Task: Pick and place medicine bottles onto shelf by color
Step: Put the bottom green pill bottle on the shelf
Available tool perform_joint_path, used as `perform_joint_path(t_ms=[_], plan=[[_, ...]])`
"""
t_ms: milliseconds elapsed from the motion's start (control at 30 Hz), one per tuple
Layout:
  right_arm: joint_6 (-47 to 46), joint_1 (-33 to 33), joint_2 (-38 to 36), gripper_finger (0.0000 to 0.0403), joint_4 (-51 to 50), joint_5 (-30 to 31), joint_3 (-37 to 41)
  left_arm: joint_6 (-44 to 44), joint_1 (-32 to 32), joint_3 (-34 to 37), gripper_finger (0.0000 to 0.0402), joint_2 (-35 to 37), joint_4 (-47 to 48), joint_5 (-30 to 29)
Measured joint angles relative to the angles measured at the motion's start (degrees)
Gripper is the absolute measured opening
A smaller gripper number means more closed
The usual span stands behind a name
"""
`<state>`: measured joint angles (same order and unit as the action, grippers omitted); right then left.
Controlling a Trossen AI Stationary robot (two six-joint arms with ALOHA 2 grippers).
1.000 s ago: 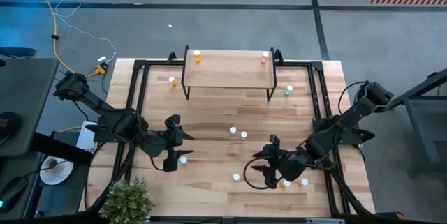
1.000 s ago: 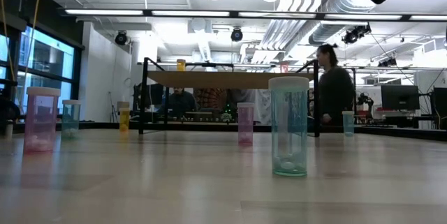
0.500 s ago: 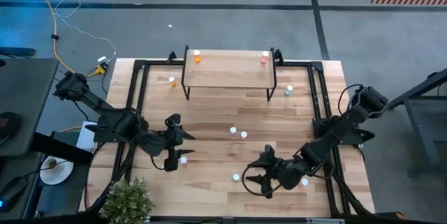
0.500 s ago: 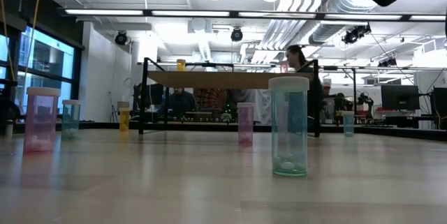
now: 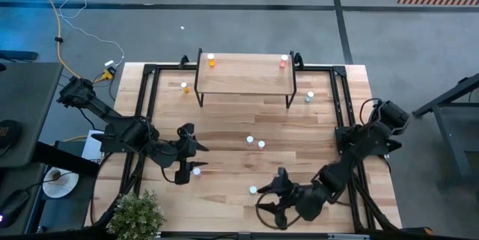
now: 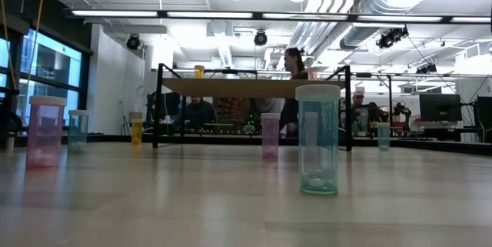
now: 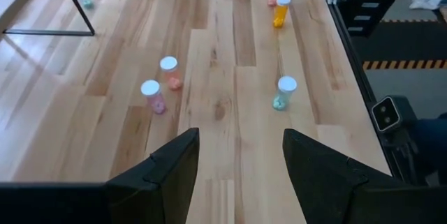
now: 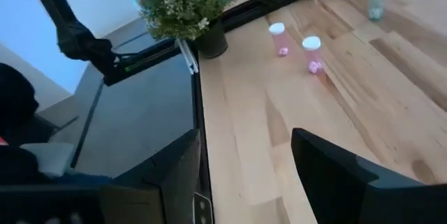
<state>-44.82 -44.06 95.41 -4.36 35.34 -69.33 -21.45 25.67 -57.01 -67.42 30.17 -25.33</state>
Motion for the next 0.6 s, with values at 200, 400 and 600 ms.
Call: perform_joint_path(t_ms=[200,400,600], plan=[[-3.5,-1.1,4.4,0.0218,-11.0,6.5,-6.6,0.0,0.0,0.0,0.0197,0.0,0.0,1.2],[-5.1,-1.6,9.2,0.0218,-12.2,7.6,-9.1,0.1,0.0,0.0,0.0197,0.0,0.0,1.2],[-7.6,-2.7,12.1,0.0218,-13.3,11.0,-9.4,0.1,0.0,0.0,0.0197,0.0,0.0,1.2]])
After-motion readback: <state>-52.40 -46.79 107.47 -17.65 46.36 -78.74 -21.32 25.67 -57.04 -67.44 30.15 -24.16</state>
